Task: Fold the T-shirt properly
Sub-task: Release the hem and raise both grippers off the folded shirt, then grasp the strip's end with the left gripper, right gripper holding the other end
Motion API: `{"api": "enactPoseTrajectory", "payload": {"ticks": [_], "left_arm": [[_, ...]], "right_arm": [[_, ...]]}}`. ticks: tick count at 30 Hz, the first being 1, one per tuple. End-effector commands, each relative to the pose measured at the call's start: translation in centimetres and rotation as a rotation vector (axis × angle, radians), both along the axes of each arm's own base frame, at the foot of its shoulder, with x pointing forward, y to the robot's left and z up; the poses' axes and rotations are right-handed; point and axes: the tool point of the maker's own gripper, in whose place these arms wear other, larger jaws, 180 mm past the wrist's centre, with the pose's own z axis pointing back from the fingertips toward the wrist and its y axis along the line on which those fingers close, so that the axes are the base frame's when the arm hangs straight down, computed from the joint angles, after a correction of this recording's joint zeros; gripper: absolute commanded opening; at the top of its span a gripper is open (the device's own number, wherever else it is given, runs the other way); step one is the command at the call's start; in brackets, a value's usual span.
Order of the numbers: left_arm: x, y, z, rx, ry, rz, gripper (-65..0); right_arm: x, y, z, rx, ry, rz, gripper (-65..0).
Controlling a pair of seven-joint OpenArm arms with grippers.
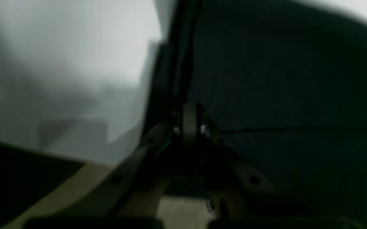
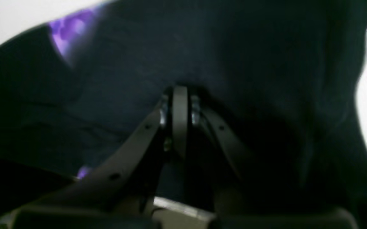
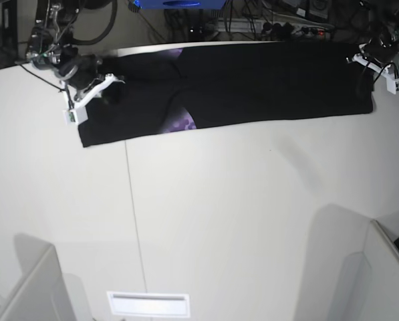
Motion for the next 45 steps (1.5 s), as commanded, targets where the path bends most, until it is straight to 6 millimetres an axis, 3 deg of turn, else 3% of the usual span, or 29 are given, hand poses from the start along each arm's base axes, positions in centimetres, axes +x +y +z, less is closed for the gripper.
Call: {"api": "enactPoseTrajectory", "payload": {"ticks": [1,5,9,13,17,20,26,30,39,45], "left_arm": [[0.3,0.9,0.3,0.024,-0.006,-0.004,-65.0],[1.4,0.9,-0.1,0.029,-0.003,-0.006,-65.0],[3.8,-1.2,-1.6,0.005,0.019,-0.075,-65.0],[6.6,-1.3,-1.0,0.046,0.001,-0.105,-65.0],[8.9,-0.9,0.7,0.083,-0.053,-0.111,-65.0],[10.3,-0.7,3.8,0.150,-0.122,-0.134,-65.0],[11.9,-0.9,7.9,0.236,-0.218,-0.171,-65.0],[11.1,-1.1,9.8,0.279,-0.203,-0.185,-65.0],[7.2,1.7,11.7,0.145,-0.306,-0.024,-65.0],[6.1,2.4,9.3,0.083,-0.261,0.018,-11.0]], "right_arm": [[1.0,-0.6,0.3,-0.002,-0.028,-0.012,-65.0],[1.9,-2.7,-1.9,-0.062,0.021,-0.021,-65.0],[3.9,-4.9,-3.8,-0.164,0.026,-0.046,-65.0],[6.3,-5.6,-4.0,-0.186,0.014,-0.059,-65.0],[7.7,-5.4,-2.7,-0.186,-0.011,-0.049,-65.0],[8.5,-4.7,0.1,-0.203,-0.076,-0.020,-65.0],[9.3,-2.1,5.8,-0.211,-0.218,0.022,-65.0],[9.1,-1.0,7.4,-0.208,-0.238,0.042,-65.0],[8.4,-0.9,6.9,-0.208,-0.218,0.047,-65.0],[8.4,-0.8,6.8,-0.207,-0.215,0.049,-65.0]]}}
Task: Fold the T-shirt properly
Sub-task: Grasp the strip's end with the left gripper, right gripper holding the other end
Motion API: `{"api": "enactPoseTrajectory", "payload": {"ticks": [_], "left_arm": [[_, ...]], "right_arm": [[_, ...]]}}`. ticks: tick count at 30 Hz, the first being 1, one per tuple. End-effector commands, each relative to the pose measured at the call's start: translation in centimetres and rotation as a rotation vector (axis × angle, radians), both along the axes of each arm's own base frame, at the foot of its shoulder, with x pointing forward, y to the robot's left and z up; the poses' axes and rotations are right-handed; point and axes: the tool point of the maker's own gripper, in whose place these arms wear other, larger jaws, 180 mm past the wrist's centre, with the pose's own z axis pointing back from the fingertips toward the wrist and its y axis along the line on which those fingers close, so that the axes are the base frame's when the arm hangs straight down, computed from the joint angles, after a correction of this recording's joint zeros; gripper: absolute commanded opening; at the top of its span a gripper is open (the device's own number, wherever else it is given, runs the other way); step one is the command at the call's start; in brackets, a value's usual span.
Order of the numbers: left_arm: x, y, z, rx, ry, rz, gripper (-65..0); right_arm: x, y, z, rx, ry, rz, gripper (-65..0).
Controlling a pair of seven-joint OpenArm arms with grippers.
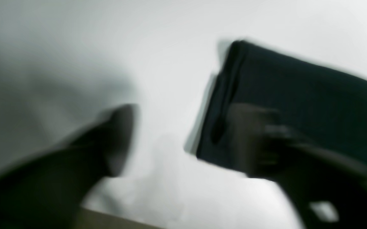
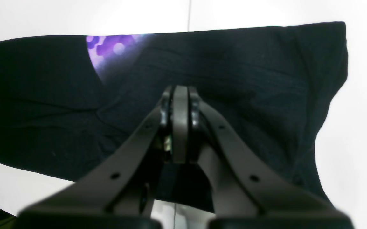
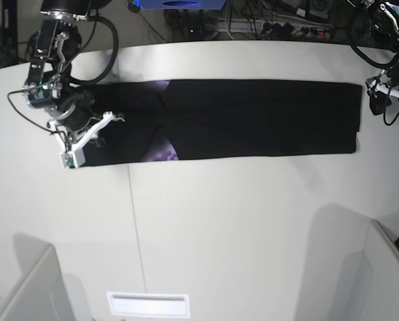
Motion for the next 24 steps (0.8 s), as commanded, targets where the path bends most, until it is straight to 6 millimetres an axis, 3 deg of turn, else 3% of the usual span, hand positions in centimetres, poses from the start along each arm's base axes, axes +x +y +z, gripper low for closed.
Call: {"api": "enactPoseTrajectory", "payload": {"ticks": [1,2,13,19,24], "left_arm": [[0.5,0.4,0.4,0.013,-0.022,-0.024,-4.3],[0.3,0.4,-0.2,0.000,-0.010,-0.035,-0.2],[2.1,-0.6,-4.4,-0.097,-0.017,-0.115,0.0],[3.0,-2.5,-6.3,-0.150,0.016,-0.158,-0.2],[2.6,-2.7,-7.4,-0.183,0.035,-0.144,-9.7]], "right_arm": [[0.8,0.0,1.2,0.002,-0.047,0.001,-65.0],[0.8,0.0,1.1,0.002,-0.046,0.002,-65.0],[0.0,0.0,0.5,0.003,-0.025,0.002,-65.0],[-0.4,0.6,0.3,0.020,-0.017,-0.002,-65.0],[-0.6,0.6,0.1,0.020,-0.012,-0.002,-65.0]]}}
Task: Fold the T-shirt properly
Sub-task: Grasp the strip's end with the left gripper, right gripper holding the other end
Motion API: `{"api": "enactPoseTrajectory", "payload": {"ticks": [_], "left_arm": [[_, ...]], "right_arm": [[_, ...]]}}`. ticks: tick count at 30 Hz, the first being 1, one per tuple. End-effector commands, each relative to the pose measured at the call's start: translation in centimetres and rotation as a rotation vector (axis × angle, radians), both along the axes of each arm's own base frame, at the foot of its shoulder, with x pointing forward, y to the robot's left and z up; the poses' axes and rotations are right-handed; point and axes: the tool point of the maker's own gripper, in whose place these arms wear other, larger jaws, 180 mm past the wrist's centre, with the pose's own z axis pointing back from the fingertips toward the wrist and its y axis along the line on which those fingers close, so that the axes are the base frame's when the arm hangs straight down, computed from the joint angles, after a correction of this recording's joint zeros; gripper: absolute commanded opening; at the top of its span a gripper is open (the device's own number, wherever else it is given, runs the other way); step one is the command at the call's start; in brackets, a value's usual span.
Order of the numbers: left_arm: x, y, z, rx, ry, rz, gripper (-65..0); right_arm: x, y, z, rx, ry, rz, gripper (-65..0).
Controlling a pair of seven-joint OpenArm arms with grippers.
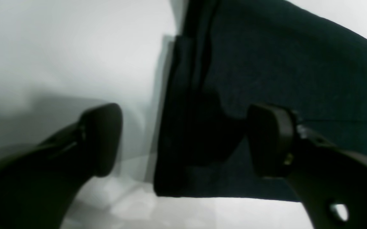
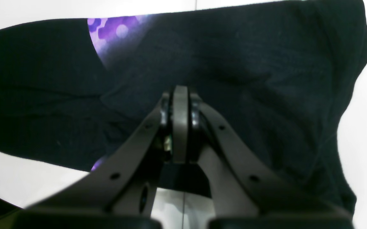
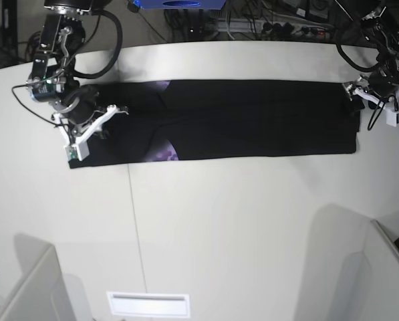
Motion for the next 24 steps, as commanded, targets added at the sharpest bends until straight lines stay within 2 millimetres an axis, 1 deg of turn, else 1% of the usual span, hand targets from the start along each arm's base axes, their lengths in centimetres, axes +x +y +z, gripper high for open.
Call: {"api": "enactPoseTrajectory", "payload": {"ticks": [1,4,10,11,12,14,17,21,24], "left_arm": [[0.0,0.0,0.0,0.009,0.017,-0.020,-10.7],[0.3,-1.3,-0.4,0.005,0.032,-0.067,-11.8],[0.4,-2.1,-1.0,-0.008,0.049,-0.093,-12.2],[0.4,-2.2,-1.0,-0.008,0.049,-0.096,-13.3],[0.4,-2.2,-1.0,-0.008,0.049,-0.094,-16.8],[0.4,-2.2,-1.0,-0.008,0.047,-0.094,-26.0],[0.6,-2.2,-0.9,-0.008,0.044,-0.094,-44.3],[0.6,-2.2,-0.9,-0.008,0.044,-0.094,-65.0],[0.4,-1.3,-0.5,0.013,0.047,-0.091,-65.0]], "right_arm": [[0.8,-0.1,1.2,-0.001,-0.051,0.000,-65.0],[0.7,-0.1,1.1,-0.001,-0.049,0.000,-65.0],[0.7,-0.1,1.1,-0.001,-0.049,0.000,-65.0],[0.7,-0.1,1.1,-0.001,-0.049,0.000,-65.0],[0.7,-0.1,1.1,-0.001,-0.049,0.000,-65.0],[0.7,-0.1,1.1,-0.001,-0.049,0.000,-65.0],[0.8,-0.2,1.2,-0.001,-0.051,-0.002,-65.0],[0.8,-0.2,1.2,-0.001,-0.051,-0.002,-65.0],[0.8,-0.3,1.2,-0.002,-0.053,-0.005,-65.0]]}}
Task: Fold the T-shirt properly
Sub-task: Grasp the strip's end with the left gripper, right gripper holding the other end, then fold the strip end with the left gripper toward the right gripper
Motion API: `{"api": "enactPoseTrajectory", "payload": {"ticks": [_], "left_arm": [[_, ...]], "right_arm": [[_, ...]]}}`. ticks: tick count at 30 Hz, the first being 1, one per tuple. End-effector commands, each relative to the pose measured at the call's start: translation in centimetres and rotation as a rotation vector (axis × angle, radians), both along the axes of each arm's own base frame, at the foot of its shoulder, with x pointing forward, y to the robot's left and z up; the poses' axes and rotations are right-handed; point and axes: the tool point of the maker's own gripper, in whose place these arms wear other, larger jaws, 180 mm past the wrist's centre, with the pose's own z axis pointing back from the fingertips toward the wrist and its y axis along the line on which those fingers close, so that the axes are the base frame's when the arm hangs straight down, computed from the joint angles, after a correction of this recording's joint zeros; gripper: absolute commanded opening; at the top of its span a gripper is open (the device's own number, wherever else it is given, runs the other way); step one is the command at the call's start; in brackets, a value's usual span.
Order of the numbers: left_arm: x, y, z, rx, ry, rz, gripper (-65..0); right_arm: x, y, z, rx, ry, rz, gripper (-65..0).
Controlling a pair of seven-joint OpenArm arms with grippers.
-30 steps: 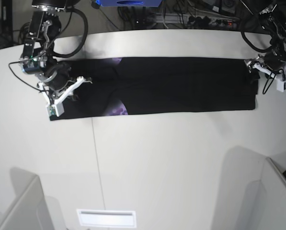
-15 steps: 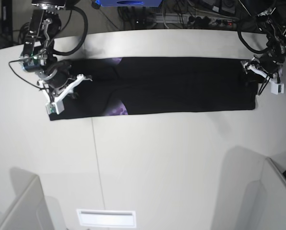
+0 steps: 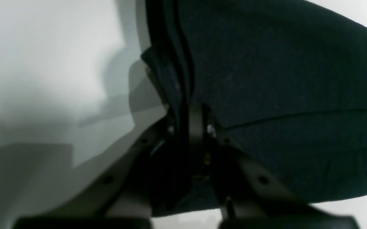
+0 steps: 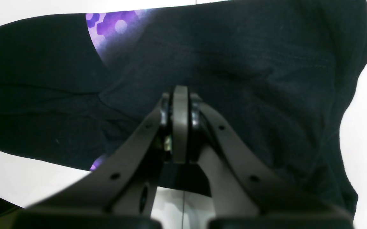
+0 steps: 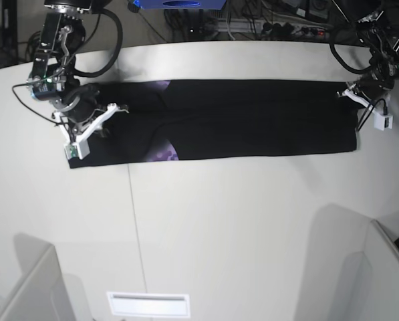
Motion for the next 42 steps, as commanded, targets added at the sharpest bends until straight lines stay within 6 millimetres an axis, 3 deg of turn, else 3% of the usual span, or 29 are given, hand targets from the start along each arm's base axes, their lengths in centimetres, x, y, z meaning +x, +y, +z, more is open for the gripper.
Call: {"api": "enactPoseTrajectory", "payload": {"ticks": [1,12,17,23,36,42], "left_arm": [[-0.2,1.3,0.6,0.039,0.014,-0.003,-65.0],[-0.3,5.7,3.8,0.146,-0.027,0.042,-65.0],[-0.7,6.6,5.4,0.308,-0.007,-0.004,-65.0],[-0.7,4.0,6.5,0.425,-0.065,-0.099,-65.0],[-0.4,-1.0,9.2,0.466,-0.150,-0.199,-65.0],[-0.4,-3.9,8.1,0.421,-0.142,-0.275,-65.0]], "right_arm": [[0.9,-0.3,1.3,-0.001,-0.056,-0.004,-65.0],[0.7,-0.3,1.1,-0.001,-0.050,-0.008,-65.0],[0.5,-0.3,1.0,-0.001,-0.045,-0.008,-65.0],[0.5,-0.4,1.0,-0.001,-0.044,-0.009,-65.0],[0.5,0.2,1.0,0.018,-0.045,-0.014,-65.0],[0.6,0.2,1.0,0.018,-0.048,-0.014,-65.0]]}}
